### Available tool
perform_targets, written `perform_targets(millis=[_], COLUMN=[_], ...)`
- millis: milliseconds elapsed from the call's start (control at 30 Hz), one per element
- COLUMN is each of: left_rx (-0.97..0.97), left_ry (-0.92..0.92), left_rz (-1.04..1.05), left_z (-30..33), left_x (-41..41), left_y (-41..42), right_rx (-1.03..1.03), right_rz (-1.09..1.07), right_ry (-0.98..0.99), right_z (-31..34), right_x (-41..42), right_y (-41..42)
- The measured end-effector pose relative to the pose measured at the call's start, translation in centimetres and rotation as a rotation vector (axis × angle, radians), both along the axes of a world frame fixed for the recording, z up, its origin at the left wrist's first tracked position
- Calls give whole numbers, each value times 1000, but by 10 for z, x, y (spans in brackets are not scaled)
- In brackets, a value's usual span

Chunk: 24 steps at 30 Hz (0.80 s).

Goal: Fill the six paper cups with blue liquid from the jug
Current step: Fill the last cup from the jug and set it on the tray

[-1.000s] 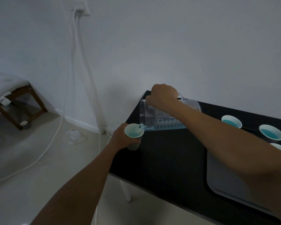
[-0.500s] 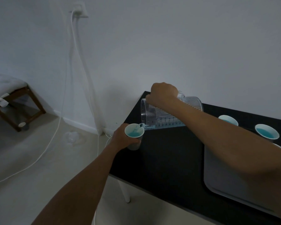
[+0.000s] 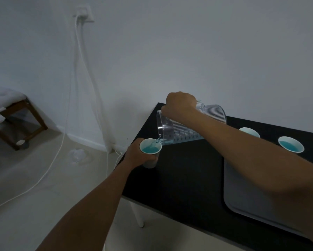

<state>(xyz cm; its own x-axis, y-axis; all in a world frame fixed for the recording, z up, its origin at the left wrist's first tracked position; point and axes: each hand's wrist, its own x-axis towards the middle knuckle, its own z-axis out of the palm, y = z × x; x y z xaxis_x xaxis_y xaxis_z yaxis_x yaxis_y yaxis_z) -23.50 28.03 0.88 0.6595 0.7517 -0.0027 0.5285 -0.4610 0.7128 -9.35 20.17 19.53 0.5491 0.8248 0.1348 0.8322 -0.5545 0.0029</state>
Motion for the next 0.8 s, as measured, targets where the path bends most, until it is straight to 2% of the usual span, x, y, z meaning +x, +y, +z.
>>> perform_targets(millis=[800], left_rx=[-52], left_ry=[-34], left_rz=[-28], left_z=[-6], left_x=[10], left_y=[-8], right_rx=[-23], right_rz=[-15], right_ry=[-99], right_z=[5], right_x=[-4], right_y=[-10])
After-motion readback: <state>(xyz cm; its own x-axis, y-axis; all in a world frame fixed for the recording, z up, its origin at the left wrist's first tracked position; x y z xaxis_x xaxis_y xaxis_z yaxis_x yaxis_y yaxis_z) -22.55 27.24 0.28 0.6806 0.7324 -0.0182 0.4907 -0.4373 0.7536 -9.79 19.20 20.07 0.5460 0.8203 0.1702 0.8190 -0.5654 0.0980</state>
